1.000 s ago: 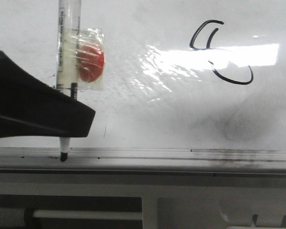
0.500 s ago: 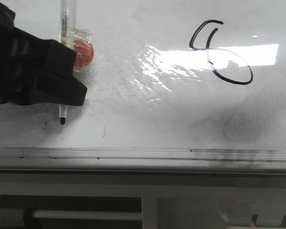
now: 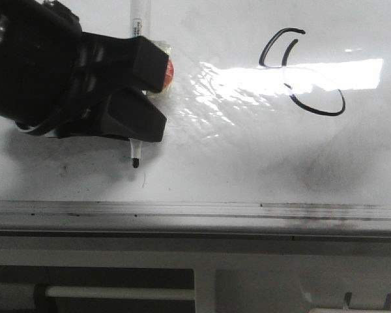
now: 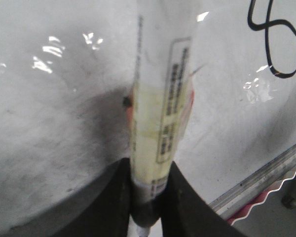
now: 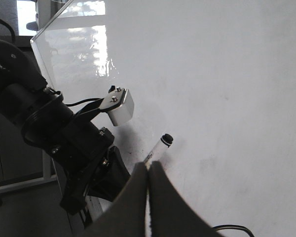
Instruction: Write number 8 on whiteboard
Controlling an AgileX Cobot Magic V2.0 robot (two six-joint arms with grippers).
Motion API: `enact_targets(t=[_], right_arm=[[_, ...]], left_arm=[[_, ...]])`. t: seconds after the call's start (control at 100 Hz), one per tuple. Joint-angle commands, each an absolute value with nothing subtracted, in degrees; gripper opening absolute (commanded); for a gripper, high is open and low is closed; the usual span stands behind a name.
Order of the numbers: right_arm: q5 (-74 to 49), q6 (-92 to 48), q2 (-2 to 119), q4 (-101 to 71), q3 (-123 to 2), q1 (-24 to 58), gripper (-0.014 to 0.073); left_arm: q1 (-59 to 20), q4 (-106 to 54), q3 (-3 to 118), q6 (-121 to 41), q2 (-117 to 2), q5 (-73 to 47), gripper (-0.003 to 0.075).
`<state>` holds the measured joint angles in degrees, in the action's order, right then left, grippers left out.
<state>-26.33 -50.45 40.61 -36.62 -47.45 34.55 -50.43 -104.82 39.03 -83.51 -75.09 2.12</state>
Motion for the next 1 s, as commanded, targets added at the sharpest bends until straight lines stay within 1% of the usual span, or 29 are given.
enact_targets(t=[0.0,0.07,0.11,0.14,0.17,0.22,0.27,0.35,0.39,0.44,0.54,0.59,0.76,0.84,0.93,0.98,0.99], right_arm=[[-23.1,-50.3,40.3,-37.4,-49.3,34.2,-0.0063],[-23.1,-50.3,40.3,-37.4,-49.3,34.2,-0.0064],[-23.1,-50.3,40.3,-37.4,-49.3,34.2,-0.0063],[-23.1,-50.3,40.3,-37.4,-49.3,34.2,-0.0063],[-23.1,-50.3,40.3,-37.4,-49.3,34.2,-0.0063],[-23.1,-50.3,40.3,-37.4,-49.3,34.2,-0.0063],[-23.1,-50.3,40.3,-37.4,-49.3,34.2,-0.0064],[-23.1,-50.3,40.3,-37.4,-49.3,34.2,-0.0063],[-23.1,-50.3,40.3,-37.4,-49.3,34.2,-0.0063],[-23.1,-50.3,40.2,-37.4,-49.3,34.2,-0.0063],[-23.1,-50.3,39.4,-37.1,-49.2,34.2,-0.0063],[-23.1,-50.3,38.3,-36.5,-49.0,34.1,-0.0062],[-23.9,-50.0,31.0,-31.5,-45.2,32.2,-0.0060],[-23.9,-49.9,26.6,-28.6,-41.7,31.0,-0.0060],[-23.4,-49.9,21.1,-25.8,-37.5,29.7,-0.0060],[-22.5,-49.9,18.1,-25.6,-34.7,29.0,-0.0060],[-22.0,-49.9,17.2,-25.6,-34.3,28.8,-0.0060]], left_arm=[[-50.0,-106.8,40.5,-81.6,-75.3,9.4,0.0016],[-50.0,-106.8,40.5,-81.3,-75.3,10.2,0.0106],[-50.0,-106.8,40.5,-81.3,-75.3,10.3,0.0190],[-50.0,-106.8,40.5,-81.3,-75.3,10.3,0.0227],[-50.0,-106.8,40.5,-81.3,-75.3,10.3,0.0283],[-50.0,-106.8,40.5,-81.3,-75.3,10.3,0.0341],[-50.0,-106.8,40.5,-81.3,-75.3,10.3,0.0371],[-50.0,-106.8,40.5,-81.3,-75.3,10.3,0.0384],[-50.0,-106.8,40.5,-81.3,-75.3,10.3,0.0402],[-50.0,-106.8,40.5,-81.3,-74.8,10.1,0.0442],[-50.1,-106.8,40.5,-81.3,-72.2,10.1,0.0552],[-50.3,-106.8,40.4,-81.3,-70.0,10.1,0.0579],[-51.8,-106.8,37.5,-81.3,-58.6,10.1,0.0562],[-52.5,-106.8,34.8,-81.3,-52.6,9.6,0.0531],[-53.1,-106.8,31.1,-81.3,-45.1,8.1,0.0435],[-53.1,-106.8,29.1,-81.3,-41.1,6.8,0.0348],[-53.1,-106.8,28.8,-81.3,-40.0,6.4,0.0318]])
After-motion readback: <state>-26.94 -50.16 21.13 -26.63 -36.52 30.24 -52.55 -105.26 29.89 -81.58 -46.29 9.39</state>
